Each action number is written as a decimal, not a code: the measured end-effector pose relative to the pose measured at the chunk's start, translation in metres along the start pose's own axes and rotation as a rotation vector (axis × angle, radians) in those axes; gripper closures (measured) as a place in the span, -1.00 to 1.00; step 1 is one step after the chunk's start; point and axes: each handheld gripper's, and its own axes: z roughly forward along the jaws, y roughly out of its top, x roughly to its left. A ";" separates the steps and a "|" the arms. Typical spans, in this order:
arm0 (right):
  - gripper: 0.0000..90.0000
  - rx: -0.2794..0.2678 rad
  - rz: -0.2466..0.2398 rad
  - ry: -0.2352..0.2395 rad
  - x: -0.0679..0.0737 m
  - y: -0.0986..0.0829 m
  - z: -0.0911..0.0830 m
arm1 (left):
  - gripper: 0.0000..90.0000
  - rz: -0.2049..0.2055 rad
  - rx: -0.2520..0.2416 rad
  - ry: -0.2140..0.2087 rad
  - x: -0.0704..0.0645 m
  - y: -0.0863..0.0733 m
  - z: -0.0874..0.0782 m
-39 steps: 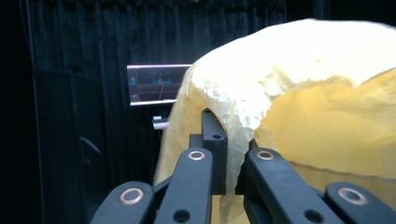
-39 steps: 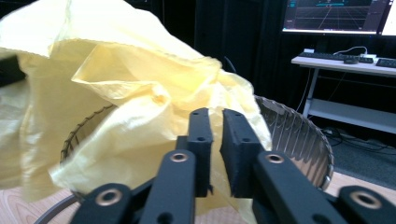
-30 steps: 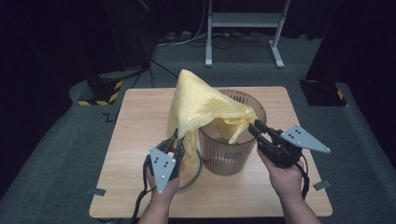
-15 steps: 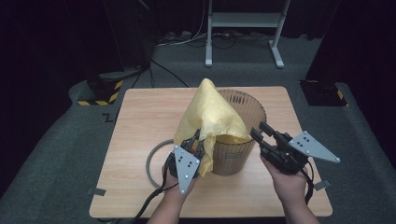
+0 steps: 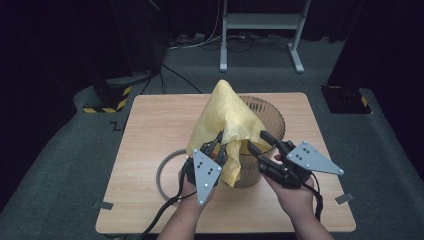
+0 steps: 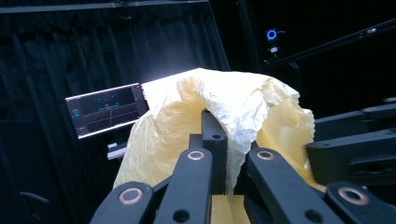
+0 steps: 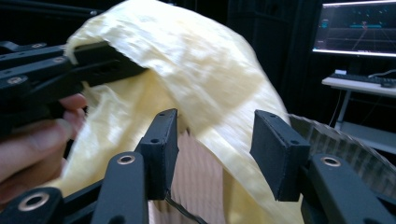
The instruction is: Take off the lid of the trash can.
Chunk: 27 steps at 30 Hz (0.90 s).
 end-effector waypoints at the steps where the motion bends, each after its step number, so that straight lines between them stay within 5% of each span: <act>1: 0.18 0.002 -0.007 -0.001 0.002 0.002 0.002 | 0.99 0.000 0.001 -0.007 0.000 0.000 -0.001; 6: 0.43 0.023 -0.048 -0.023 0.007 0.005 0.014 | 0.99 0.011 0.001 -0.037 -0.002 -0.002 -0.005; 8: 0.94 0.022 -0.064 -0.031 0.006 0.005 0.017 | 0.97 0.011 0.005 -0.046 -0.001 -0.004 -0.005; 9: 1.00 0.020 -0.066 -0.029 0.005 0.005 0.018 | 0.93 0.007 0.009 -0.048 -0.001 -0.005 -0.005; 14: 1.00 0.012 -0.075 -0.070 -0.003 0.006 0.015 | 0.41 0.006 0.011 -0.065 0.000 -0.010 -0.008; 17: 1.00 0.003 -0.042 -0.108 -0.024 0.009 0.010 | 0.14 0.021 0.046 -0.063 -0.001 -0.017 -0.013; 27: 1.00 0.009 0.038 -0.223 -0.068 0.008 0.003 | 0.01 -0.058 0.044 -0.014 0.017 -0.044 -0.039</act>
